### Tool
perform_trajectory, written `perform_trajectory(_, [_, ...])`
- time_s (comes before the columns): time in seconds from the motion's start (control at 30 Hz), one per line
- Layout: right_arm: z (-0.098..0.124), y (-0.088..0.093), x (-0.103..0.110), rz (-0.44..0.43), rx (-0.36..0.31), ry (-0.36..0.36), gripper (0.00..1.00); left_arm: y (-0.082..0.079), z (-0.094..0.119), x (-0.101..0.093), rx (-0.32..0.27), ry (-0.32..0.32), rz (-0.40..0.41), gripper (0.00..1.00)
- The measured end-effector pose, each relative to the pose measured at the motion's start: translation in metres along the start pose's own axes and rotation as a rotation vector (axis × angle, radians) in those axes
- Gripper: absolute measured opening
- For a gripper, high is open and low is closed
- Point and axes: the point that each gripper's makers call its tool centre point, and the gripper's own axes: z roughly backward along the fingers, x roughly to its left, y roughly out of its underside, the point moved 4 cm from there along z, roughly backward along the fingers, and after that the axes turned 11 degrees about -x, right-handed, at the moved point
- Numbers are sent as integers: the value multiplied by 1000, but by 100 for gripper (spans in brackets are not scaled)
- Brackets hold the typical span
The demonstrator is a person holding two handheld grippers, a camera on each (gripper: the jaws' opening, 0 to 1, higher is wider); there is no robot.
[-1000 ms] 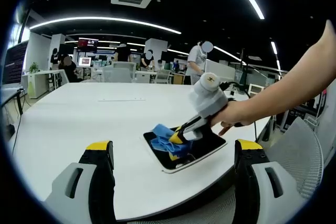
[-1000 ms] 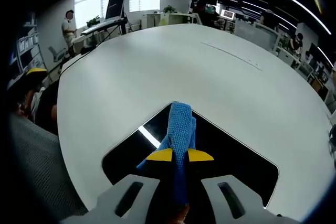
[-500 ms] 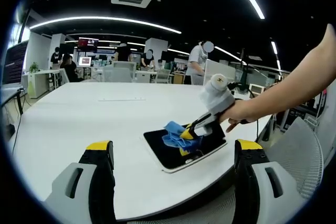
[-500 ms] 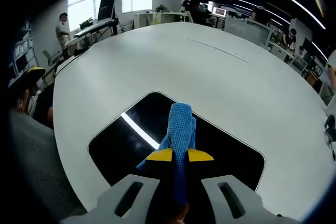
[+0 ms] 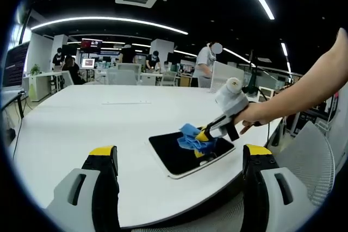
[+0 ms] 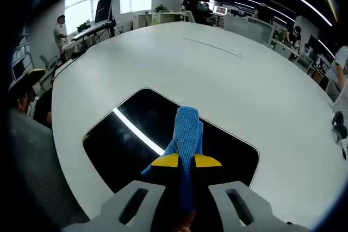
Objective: Wipe the mirror surface with the cleaning cloth until all visible marks leave the cleaned area.
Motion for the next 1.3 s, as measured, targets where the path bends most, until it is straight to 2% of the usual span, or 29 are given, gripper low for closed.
perform_trajectory(0.9, [29, 28, -53, -67, 33, 106, 2, 0, 0, 0, 4, 0, 1, 94])
perform_trajectory(1.3, [40, 35, -60, -81, 47, 137, 2, 0, 0, 0, 3, 0, 1, 94])
